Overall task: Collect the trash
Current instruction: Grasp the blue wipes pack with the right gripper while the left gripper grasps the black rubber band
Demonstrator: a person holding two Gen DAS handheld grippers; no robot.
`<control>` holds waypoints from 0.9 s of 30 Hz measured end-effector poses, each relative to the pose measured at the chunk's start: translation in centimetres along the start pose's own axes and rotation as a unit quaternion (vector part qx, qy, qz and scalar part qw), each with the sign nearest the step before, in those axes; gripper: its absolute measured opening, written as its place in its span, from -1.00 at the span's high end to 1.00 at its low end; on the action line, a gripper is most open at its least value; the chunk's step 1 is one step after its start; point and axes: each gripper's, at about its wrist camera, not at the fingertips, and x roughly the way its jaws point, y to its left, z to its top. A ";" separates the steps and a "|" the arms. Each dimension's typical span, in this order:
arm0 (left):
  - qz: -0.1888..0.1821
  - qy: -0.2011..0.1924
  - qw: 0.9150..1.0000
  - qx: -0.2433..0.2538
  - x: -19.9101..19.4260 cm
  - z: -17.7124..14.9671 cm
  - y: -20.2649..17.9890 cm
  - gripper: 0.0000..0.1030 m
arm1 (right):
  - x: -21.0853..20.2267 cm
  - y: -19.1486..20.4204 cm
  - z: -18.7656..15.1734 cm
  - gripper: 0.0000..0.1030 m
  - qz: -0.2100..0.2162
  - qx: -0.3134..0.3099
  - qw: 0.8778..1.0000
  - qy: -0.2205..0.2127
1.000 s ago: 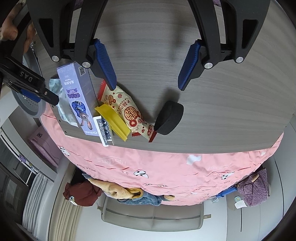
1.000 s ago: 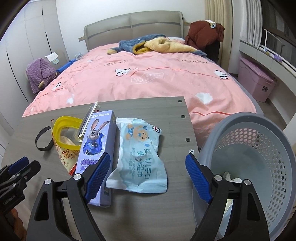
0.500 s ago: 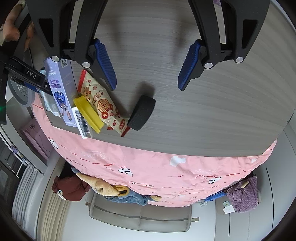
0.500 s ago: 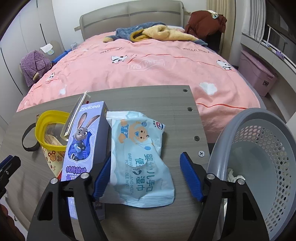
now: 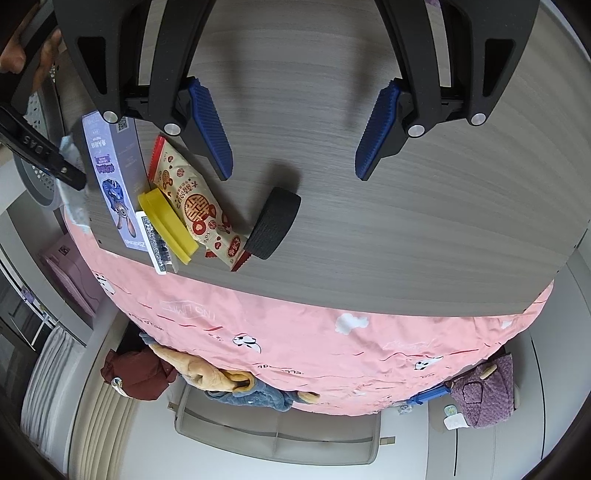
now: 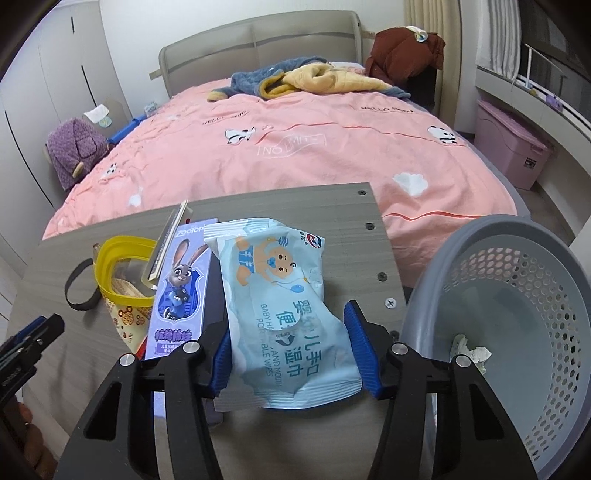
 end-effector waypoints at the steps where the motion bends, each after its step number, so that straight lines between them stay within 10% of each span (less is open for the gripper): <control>1: 0.000 0.002 1.000 0.001 0.2 0.1 0.1 -0.28 | -0.6 -0.3 -0.2 -0.03 0.002 0.007 1.000 -0.003; 20: 0.002 0.005 0.999 0.034 4.9 3.0 -0.3 -0.25 | -3.8 -1.2 -3.3 -0.04 0.011 0.025 1.000 -0.004; 27: -0.015 0.017 0.999 0.040 5.3 3.4 -0.5 0.66 | -4.0 -1.1 -3.4 -0.04 0.013 0.025 1.000 -0.004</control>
